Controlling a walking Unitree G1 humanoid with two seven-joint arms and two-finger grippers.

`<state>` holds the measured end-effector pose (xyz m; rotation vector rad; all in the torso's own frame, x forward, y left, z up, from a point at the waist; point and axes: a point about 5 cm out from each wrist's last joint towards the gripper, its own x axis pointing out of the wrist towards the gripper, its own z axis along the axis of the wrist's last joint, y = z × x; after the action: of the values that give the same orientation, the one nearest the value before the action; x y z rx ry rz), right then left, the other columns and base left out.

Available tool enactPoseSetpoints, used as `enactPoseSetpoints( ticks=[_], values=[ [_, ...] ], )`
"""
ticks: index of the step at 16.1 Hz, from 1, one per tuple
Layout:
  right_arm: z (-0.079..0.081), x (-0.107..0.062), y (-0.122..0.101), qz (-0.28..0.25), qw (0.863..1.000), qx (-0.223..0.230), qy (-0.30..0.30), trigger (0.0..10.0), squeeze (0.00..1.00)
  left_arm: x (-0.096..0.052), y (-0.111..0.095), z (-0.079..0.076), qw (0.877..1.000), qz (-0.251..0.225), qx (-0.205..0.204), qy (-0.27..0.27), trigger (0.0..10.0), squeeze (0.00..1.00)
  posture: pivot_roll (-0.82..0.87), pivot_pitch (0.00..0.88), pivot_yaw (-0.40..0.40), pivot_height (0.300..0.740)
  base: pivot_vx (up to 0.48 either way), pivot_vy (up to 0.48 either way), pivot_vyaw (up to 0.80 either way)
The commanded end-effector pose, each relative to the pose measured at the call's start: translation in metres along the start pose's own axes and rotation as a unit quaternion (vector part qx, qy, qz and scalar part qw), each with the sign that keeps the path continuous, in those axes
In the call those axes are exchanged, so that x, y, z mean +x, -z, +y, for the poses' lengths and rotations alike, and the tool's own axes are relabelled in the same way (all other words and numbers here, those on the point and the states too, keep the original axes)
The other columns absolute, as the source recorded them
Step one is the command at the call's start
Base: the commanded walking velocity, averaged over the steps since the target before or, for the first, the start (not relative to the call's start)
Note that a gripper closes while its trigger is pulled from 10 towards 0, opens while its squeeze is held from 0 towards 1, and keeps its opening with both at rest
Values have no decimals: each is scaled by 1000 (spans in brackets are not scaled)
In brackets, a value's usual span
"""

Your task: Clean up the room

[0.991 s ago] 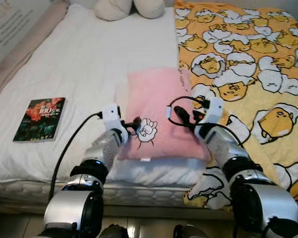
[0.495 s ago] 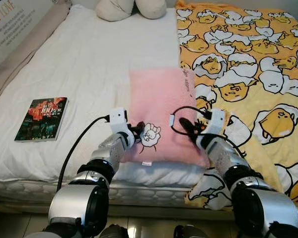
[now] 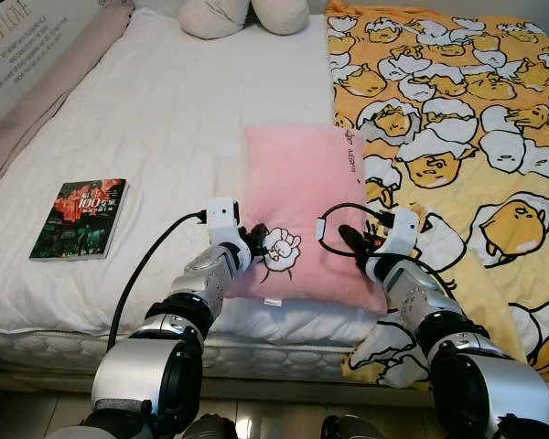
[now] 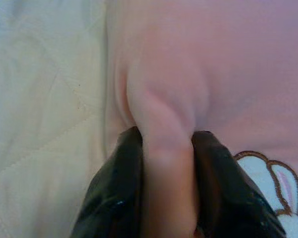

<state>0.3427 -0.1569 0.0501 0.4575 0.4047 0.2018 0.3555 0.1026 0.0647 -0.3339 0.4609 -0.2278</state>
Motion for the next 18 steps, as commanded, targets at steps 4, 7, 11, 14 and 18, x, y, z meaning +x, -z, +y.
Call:
enactPoseSetpoints(
  ticks=[4, 7, 11, 14, 18],
  values=[
    [-9, -6, 18, 34, 999, 4, 21, 0, 0, 0, 0, 2, 1000, 7, 7, -5, 0, 0, -153, 94, 43, 740, 0, 0, 0],
    [-9, -6, 18, 34, 999, 4, 21, 0, 0, 0, 0, 2, 1000, 7, 7, -5, 0, 0, -153, 94, 43, 740, 0, 0, 0],
    [-9, -6, 18, 34, 999, 4, 21, 0, 0, 0, 0, 2, 1000, 7, 7, -5, 0, 0, -153, 94, 43, 740, 0, 0, 0],
    [0, -2, 7, 6, 999, -33, 5, 0, 0, 0, -28, -4, 996, -76, 33, 15, 0, 0, -157, 18, 42, 740, 0, 0, 0],
    [36, 7, -68, -128, 985, -109, -36, 0, 0, -15, -116, -25, 956, -256, 123, 75, 0, 0, -147, 0, 59, 740, 0, 0, 0]
  ],
)
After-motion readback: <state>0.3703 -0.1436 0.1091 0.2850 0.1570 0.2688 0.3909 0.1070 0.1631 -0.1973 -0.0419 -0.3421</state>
